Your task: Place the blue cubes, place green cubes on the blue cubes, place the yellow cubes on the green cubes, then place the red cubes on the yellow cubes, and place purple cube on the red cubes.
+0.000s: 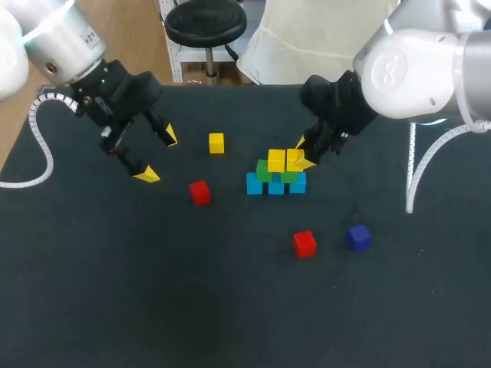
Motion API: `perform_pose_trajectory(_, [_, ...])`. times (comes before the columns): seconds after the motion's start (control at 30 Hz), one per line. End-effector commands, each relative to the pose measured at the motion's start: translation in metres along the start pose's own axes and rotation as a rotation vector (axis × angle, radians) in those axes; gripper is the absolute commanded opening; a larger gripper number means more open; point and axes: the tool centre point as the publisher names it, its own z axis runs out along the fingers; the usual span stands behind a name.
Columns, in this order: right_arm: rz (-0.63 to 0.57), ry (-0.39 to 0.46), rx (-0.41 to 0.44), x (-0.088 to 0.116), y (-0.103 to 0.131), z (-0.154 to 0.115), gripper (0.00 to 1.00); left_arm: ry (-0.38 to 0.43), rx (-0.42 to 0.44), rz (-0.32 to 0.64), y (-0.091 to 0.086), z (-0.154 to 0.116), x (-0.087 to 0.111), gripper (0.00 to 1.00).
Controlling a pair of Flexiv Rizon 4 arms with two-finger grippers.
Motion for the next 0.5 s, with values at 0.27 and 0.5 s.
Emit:
perform_pose_trajectory(0.27, [0.004, 0.0, -0.007, -0.0005, -0.0021, 0.0025, 0.0, -0.001, 0.0, 0.003, 0.0001, 0.0001, 0.001, 1.0])
perform_pose_trajectory(0.5, [0.003, -0.003, -0.007, -0.0011, -0.0026, 0.0029, 0.0, -0.001, 0.0, 0.003, 0.0001, 0.0001, 0.001, 1.0])
